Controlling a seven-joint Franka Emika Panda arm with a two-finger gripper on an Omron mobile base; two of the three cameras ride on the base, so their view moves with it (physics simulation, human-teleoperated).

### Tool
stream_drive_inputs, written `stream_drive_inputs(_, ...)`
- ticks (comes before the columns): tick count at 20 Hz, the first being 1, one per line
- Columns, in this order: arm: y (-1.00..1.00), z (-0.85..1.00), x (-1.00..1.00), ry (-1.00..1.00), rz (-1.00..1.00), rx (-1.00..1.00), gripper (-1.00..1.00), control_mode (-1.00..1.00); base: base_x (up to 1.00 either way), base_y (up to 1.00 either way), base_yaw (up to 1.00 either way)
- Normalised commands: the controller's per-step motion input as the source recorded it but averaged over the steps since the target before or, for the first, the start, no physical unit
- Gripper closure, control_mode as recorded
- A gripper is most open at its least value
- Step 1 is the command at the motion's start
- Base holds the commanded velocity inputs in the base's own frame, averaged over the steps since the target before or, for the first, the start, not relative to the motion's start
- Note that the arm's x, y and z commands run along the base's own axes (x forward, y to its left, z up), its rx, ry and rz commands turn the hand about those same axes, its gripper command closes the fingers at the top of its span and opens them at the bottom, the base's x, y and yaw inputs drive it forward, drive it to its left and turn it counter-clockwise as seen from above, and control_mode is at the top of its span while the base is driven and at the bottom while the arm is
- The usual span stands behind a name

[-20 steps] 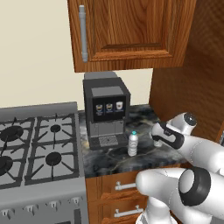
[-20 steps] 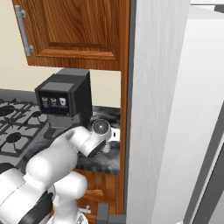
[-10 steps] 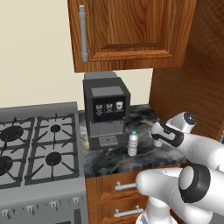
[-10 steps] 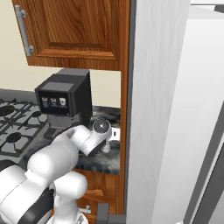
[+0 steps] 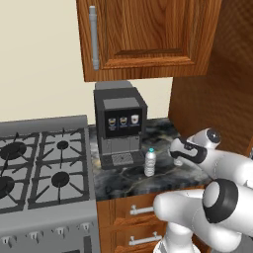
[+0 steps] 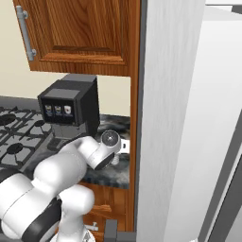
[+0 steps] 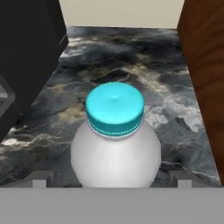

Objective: Take the bottled waters from the counter and place them in the freezer to freeze. Close the freezer door after placing the bottles.

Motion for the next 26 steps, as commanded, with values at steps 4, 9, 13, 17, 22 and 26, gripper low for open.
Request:
stream_drive_inputs(4,-0.01,-0.12,0.1,-0.03,0.0,0.0,-1.0,-1.0,0.0,0.0,0.0)
stream_drive_inputs(9,0.0,-0.05,0.02,-0.02,0.0,0.0,-1.0,-1.0,0.0,0.0,0.0)
stream_drive_inputs(13,0.0,0.0,0.0,0.0,0.0,0.0,1.0,-1.0,0.0,0.0,0.0)
stream_drive_inputs(17,0.0,0.0,0.0,0.0,0.0,0.0,1.0,-1.0,0.0,0.0,0.0)
stream_drive_inputs(22,0.0,0.0,0.0,0.0,0.0,0.0,1.0,-1.0,0.0,0.0,0.0)
stream_drive_inputs(26,0.05,0.01,-0.03,-0.01,0.0,0.0,1.0,-1.0,0.0,0.0,0.0)
